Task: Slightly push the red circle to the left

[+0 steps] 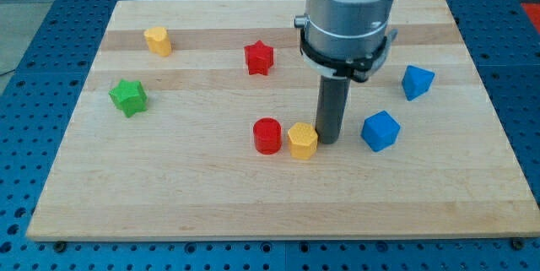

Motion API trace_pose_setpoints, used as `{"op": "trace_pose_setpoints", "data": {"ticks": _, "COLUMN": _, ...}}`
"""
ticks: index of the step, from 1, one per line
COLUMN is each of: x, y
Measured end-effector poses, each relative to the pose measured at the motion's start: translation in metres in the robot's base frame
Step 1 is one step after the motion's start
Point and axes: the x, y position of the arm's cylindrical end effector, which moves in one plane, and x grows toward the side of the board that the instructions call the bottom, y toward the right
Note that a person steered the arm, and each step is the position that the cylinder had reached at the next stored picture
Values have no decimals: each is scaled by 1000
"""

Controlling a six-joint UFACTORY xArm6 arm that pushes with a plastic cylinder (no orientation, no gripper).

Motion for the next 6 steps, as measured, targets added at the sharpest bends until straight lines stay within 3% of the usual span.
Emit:
{"op": "trace_pose_setpoints", "data": {"ticks": 1, "x": -24, "y": -11}}
{"op": "trace_pose_setpoints", "data": {"ticks": 3, "x": 19, "y": -23}}
{"op": "trace_pose_setpoints", "data": {"ticks": 6, "x": 9, "y": -79}}
